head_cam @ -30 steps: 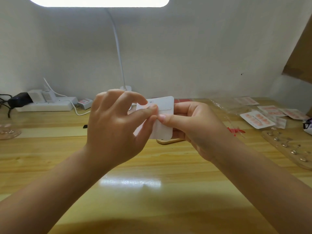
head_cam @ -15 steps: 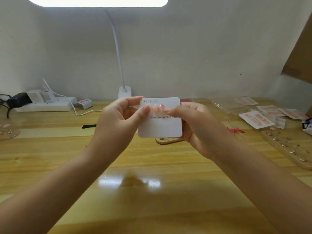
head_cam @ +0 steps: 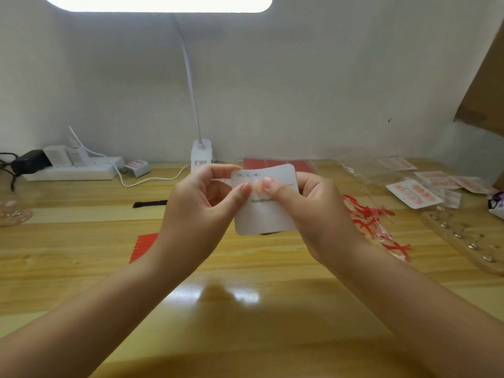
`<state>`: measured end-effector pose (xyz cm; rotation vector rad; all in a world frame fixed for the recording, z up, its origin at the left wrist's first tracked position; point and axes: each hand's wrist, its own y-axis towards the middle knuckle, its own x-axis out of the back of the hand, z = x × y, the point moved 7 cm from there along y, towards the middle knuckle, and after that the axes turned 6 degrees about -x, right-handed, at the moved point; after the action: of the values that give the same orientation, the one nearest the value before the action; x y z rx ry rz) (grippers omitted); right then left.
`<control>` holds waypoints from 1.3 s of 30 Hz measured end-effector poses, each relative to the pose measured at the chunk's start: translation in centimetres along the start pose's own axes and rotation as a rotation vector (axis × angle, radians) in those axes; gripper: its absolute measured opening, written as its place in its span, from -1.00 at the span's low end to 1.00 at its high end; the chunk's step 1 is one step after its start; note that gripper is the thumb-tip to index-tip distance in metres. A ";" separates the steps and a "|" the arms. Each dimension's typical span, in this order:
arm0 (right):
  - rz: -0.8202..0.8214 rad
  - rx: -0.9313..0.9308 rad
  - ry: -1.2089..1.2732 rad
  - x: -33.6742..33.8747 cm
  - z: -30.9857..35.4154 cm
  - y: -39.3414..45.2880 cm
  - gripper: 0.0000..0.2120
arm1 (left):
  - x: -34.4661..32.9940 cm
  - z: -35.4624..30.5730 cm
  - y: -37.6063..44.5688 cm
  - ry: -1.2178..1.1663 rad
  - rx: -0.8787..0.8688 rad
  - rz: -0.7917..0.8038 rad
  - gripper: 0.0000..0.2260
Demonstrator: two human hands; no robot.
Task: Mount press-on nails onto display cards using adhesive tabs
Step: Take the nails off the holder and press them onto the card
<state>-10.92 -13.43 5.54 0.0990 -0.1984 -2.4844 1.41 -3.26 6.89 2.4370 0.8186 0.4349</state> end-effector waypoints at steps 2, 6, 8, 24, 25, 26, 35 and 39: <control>0.010 -0.009 -0.003 -0.2 -0.2 -0.1 -0.83 | 0.0 0.2 0.1 0.011 0.006 -0.001 -0.73; 0.067 -0.053 0.048 -0.4 -0.4 0.1 -0.74 | 0.2 0.4 0.2 0.013 0.028 0.000 -0.74; 0.088 -0.057 0.047 -0.4 -0.4 0.1 -0.68 | 0.3 0.3 0.3 0.034 0.027 -0.004 -0.74; -0.015 0.089 -0.266 0.1 -2.0 0.6 -0.59 | -0.4 3.5 0.3 0.272 0.054 0.113 -0.79; -0.014 0.086 -0.314 0.1 -2.0 0.7 -0.52 | -0.4 3.9 0.3 0.284 0.071 0.119 -0.81; -0.018 0.089 -0.365 0.3 -2.1 0.9 -0.48 | -0.4 4.2 0.3 0.293 0.088 0.124 -0.82; -0.233 0.337 -0.936 3.9 -2.6 2.0 -0.71 | -1.4 6.5 -1.0 0.523 0.217 0.306 -0.83; -0.222 0.292 -1.124 4.2 -4.1 2.5 -0.88 | -1.7 6.5 -1.4 0.727 0.133 0.380 -0.83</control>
<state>-12.30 -18.43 1.85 -1.2193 -1.0439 -2.4160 2.41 -5.82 0.55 2.5662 0.6534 1.5098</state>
